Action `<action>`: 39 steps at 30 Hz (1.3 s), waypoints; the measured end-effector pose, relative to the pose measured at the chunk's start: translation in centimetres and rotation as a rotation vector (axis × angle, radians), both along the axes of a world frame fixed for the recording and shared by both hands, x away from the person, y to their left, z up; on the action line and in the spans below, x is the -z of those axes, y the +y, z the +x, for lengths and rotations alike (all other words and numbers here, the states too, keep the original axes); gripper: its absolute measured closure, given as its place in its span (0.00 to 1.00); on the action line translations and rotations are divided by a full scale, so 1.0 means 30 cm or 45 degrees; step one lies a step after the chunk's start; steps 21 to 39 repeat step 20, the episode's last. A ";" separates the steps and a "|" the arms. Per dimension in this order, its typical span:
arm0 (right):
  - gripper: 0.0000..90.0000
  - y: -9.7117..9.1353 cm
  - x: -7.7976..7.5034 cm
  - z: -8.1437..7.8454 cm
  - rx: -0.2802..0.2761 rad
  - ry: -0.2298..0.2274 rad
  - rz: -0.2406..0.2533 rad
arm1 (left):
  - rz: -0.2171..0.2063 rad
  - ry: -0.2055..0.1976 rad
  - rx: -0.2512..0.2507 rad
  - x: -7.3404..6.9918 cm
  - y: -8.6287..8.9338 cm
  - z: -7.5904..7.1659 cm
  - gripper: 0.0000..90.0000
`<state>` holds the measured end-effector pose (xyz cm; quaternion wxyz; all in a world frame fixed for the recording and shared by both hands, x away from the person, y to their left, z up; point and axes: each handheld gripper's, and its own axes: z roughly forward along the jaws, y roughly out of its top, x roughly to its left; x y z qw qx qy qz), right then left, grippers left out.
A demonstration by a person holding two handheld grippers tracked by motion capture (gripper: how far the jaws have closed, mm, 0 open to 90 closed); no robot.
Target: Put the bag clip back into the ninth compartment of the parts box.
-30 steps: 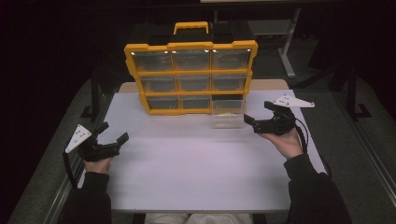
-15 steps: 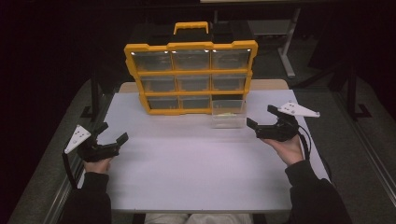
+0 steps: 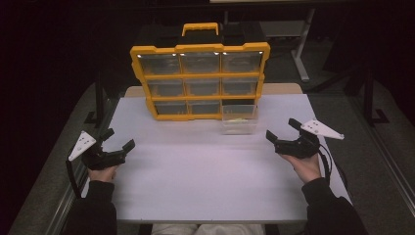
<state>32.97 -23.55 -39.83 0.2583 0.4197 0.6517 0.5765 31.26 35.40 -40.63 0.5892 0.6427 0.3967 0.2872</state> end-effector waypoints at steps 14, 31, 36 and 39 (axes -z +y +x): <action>0.00 -0.023 0.049 -0.029 0.070 0.006 0.023 | 0.001 0.002 0.010 0.001 -0.003 0.000 0.00; 0.00 -0.020 0.043 -0.035 0.073 -0.004 0.004 | -0.004 0.004 0.005 0.001 -0.004 0.002 0.00; 0.00 -0.020 0.043 -0.035 0.073 -0.004 0.004 | -0.004 0.004 0.005 0.001 -0.004 0.002 0.00; 0.00 -0.020 0.043 -0.035 0.073 -0.004 0.004 | -0.004 0.004 0.005 0.001 -0.004 0.002 0.00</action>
